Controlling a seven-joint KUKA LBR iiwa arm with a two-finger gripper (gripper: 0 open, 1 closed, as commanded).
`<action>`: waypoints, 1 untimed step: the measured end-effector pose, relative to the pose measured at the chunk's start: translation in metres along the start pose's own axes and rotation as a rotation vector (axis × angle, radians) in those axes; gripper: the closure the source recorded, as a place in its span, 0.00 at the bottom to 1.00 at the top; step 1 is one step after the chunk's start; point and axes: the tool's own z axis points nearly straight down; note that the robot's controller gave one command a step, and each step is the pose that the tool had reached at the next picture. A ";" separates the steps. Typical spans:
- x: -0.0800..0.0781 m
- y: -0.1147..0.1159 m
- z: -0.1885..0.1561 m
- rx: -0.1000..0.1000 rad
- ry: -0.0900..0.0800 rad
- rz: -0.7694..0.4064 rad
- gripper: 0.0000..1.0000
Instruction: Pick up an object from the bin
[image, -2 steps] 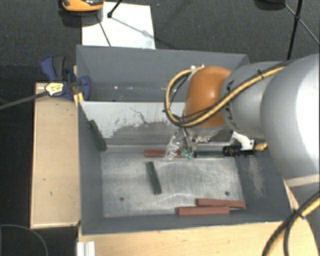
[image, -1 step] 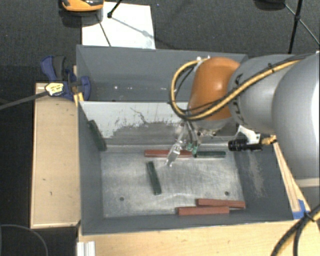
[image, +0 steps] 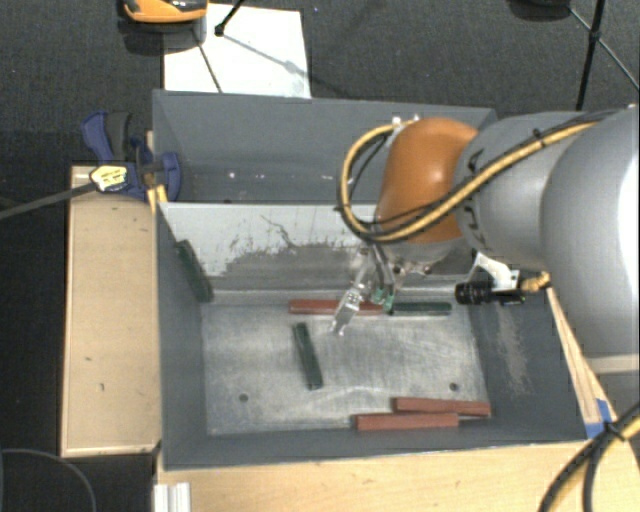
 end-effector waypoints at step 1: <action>-0.004 -0.002 0.057 -0.009 -0.018 -0.123 1.00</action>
Offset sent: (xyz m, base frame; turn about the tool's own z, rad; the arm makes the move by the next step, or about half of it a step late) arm 0.0000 0.0000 0.0000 0.0000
